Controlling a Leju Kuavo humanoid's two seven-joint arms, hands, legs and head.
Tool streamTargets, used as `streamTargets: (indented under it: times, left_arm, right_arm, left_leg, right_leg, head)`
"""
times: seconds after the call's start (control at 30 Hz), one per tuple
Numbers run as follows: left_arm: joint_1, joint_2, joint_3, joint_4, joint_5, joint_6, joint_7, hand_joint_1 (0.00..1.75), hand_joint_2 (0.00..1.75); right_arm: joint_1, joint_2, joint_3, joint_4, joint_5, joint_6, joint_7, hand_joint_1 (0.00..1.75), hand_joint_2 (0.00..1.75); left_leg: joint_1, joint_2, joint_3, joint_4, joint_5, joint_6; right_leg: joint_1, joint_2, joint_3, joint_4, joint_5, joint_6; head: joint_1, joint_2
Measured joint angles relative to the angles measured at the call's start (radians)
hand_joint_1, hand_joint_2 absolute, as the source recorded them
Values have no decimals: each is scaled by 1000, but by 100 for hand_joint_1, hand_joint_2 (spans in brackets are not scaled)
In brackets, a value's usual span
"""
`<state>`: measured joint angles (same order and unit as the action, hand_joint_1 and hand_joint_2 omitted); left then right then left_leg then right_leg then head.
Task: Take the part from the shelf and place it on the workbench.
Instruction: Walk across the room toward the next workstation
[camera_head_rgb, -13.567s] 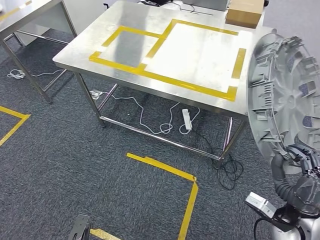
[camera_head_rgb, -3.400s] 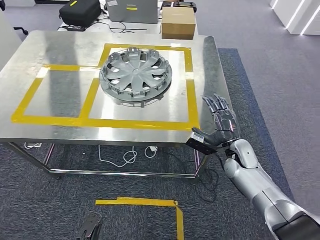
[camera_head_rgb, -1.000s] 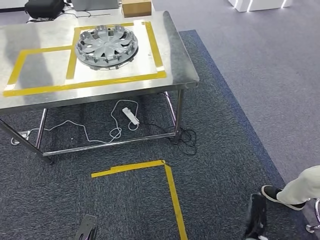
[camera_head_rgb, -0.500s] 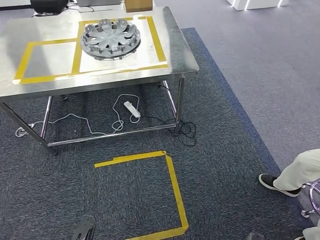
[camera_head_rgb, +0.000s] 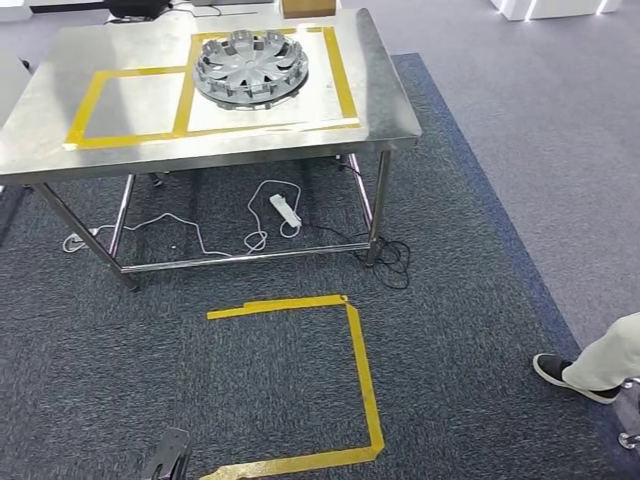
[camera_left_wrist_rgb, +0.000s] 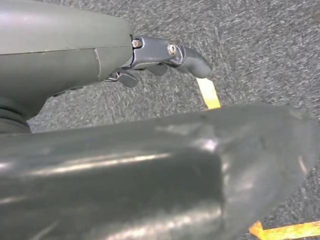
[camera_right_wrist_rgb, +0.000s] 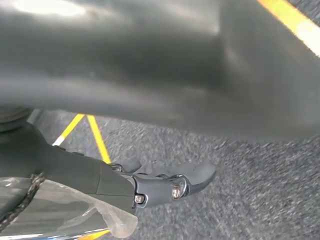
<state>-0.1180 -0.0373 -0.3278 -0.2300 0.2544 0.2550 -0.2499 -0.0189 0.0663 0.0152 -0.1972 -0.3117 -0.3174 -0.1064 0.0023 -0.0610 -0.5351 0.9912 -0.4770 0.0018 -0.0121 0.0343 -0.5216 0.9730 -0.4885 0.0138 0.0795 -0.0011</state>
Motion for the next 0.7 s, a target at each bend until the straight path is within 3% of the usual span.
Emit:
streamTargets:
  times: [0.07, 0.13, 0.2, 0.23, 0.27, 0.3, 0.37, 0.4, 0.47, 0.5, 0.57, 0.63, 0.7]
  left_arm:
    - [0, 2, 0, 0, 0, 0, 0, 0, 0]
    - [0, 2, -1, 0, -1, 0, 2, 0, 0]
    - [1, 3, -4, 0, -3, -1, 7, 0, 0]
    - [3, 4, -5, 0, -5, -2, 12, 0, 0]
    - [4, 6, -7, 0, -7, -4, 17, 0, 0]
    - [4, 8, -8, 0, -10, -6, 22, 0, 0]
    - [0, 12, -12, 0, -14, -11, 30, 0, 0]
    - [-2, 13, -14, 0, -15, -13, 32, 0, 0]
    - [-1, 18, -18, 0, -15, -13, 34, 0, 0]
    - [1, 21, -19, 0, -13, -12, 33, 0, 0]
    - [5, 24, -21, 0, 2, -1, 18, 0, 0]
    - [11, 25, -20, 0, 25, 13, -9, 0, 0]
    - [26, 26, -17, 0, 42, 19, -31, 0, 0]
  right_arm:
    - [0, 3, 0, 2, 0, 0, 0, 0, 0]
    - [0, 4, 2, 4, 7, 0, 6, 0, 0]
    - [0, 4, 12, 7, 28, 1, 20, 0, 0]
    - [0, 4, 20, 8, 42, 2, 28, 0, 0]
    - [0, 5, 30, 9, 59, 1, 35, 0, 0]
    - [-1, 5, 42, 9, 77, 1, 39, 0, 0]
    - [-2, 5, 68, 9, 114, 1, 44, 0, 0]
    - [-3, 5, 82, 9, 129, 0, 44, 0, 0]
    - [-7, 5, 107, 9, 150, 0, 44, 0, 0]
    - [-10, 5, 118, 9, 159, 1, 44, 0, 0]
    - [-11, 5, 141, 9, 178, 8, 41, 0, 0]
    - [-8, 4, 164, 10, 199, 17, 44, 0, 0]
    - [-4, 3, 185, 10, 213, 23, 50, 0, 0]
  left_leg:
    - [0, 21, -27, 58, -42, -11]
    - [4, 45, -84, 190, -112, -20]
    - [7, 51, -122, 285, -141, -27]
    - [7, 54, -115, 278, -128, -27]
    - [7, 59, -88, 230, -97, -27]
    - [6, 76, -49, 159, -62, -24]
    - [-1, 119, 10, 35, -21, -14]
    - [-4, 133, 19, 8, -16, -7]
    - [-7, 122, 12, 2, -15, 7]
    - [-6, 112, 10, -1, -10, 14]
    - [-2, 93, 5, -6, 0, 29]
    - [1, 71, -4, -6, 8, 38]
    - [0, 46, -11, -5, 13, 39]
  right_leg:
    - [-3, -22, -1, -7, 6, -12]
    - [-1, -45, -5, -6, 7, -18]
    - [1, -69, -9, -4, 7, -19]
    - [2, -80, -10, -3, 7, -19]
    - [2, -91, -10, -2, 7, -19]
    - [2, -102, -10, 0, 6, -18]
    - [8, -121, -12, 8, 4, -11]
    - [11, -131, -14, 10, 4, -6]
    - [12, -150, -15, 11, 5, 3]
    - [11, -147, -17, 14, 1, 10]
    - [7, -103, -39, 62, -38, 21]
    - [4, -51, -95, 188, -111, 28]
    - [2, -39, -140, 297, -150, 29]
  head:
    - [-6, 0]
    - [-12, 0]
    - [-13, 0]
    - [-13, 0]
    - [-13, 0]
    - [-13, 0]
    - [-14, 0]
    - [-14, 0]
    - [-15, 0]
    - [-14, 0]
    - [-12, 0]
    - [-10, 0]
    - [-10, 0]
